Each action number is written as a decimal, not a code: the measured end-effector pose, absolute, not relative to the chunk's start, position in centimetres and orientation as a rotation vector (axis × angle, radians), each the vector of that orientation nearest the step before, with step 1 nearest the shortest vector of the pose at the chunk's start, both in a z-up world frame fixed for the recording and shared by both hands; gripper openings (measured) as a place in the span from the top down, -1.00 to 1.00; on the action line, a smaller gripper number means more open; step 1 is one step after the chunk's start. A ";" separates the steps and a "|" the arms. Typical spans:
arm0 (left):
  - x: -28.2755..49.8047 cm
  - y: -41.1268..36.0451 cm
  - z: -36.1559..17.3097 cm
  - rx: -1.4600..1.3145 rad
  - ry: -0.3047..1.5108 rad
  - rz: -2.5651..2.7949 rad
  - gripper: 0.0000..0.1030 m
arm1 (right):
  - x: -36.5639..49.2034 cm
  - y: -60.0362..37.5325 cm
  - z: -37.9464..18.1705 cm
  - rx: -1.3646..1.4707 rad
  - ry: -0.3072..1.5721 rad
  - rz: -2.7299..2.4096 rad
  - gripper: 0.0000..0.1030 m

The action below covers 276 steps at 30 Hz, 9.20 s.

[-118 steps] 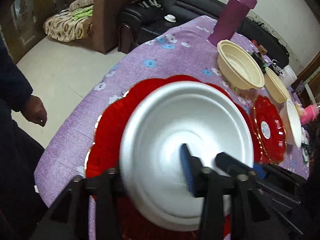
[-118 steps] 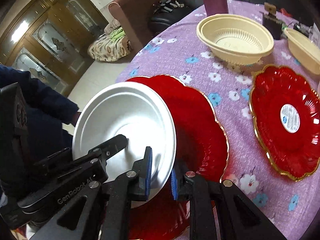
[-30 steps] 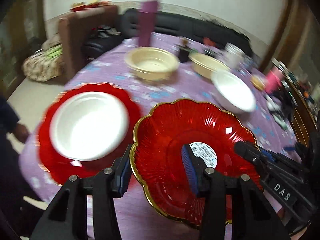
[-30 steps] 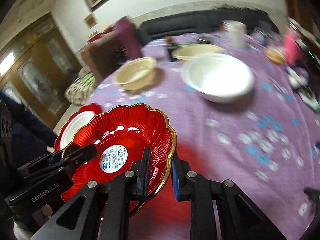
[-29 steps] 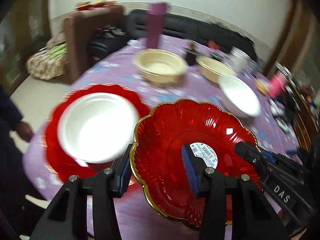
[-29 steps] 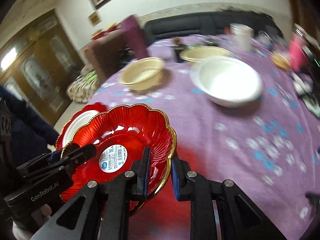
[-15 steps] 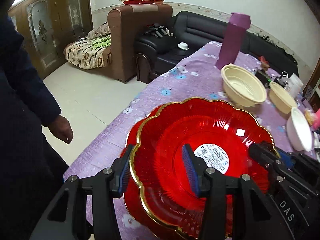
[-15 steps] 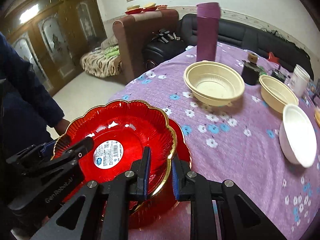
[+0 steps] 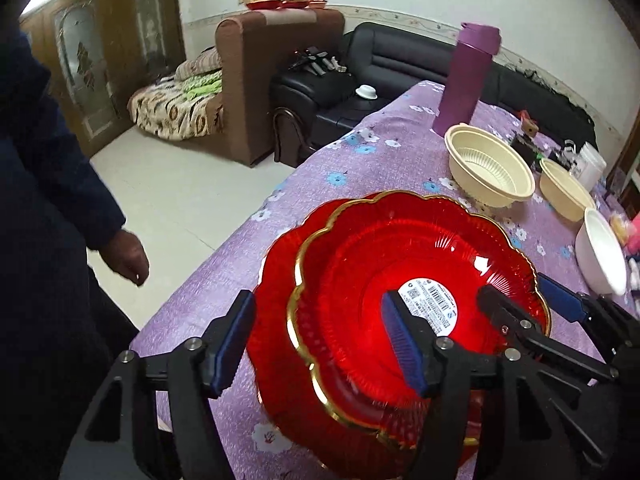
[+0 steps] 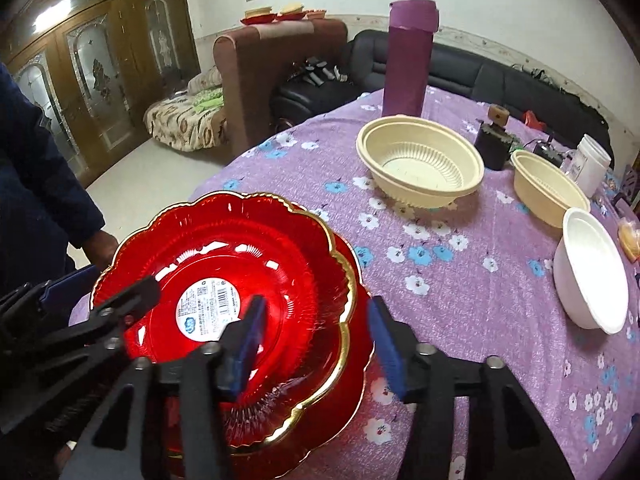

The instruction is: Organize plates and bowls

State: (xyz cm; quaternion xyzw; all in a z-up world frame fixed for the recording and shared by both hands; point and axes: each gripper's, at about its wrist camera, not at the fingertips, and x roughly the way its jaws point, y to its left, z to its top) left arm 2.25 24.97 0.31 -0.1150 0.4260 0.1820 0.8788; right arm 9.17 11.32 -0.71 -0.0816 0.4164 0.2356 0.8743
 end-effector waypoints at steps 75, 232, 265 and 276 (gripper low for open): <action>21.4 0.9 -1.3 -0.155 1.048 0.020 -0.63 | 20.7 -24.0 -4.6 0.448 0.902 0.049 -0.54; -2.4 24.0 4.3 -0.432 0.754 0.229 -0.62 | 30.3 3.2 -4.1 0.347 1.172 0.283 0.51; 2.3 4.5 0.8 -0.163 0.992 -0.077 -0.62 | 8.7 -18.8 -1.9 0.306 1.062 0.332 -0.18; 8.3 1.8 -2.7 -0.119 1.080 -0.055 0.11 | 8.4 -18.2 -3.5 0.274 1.047 0.351 -0.14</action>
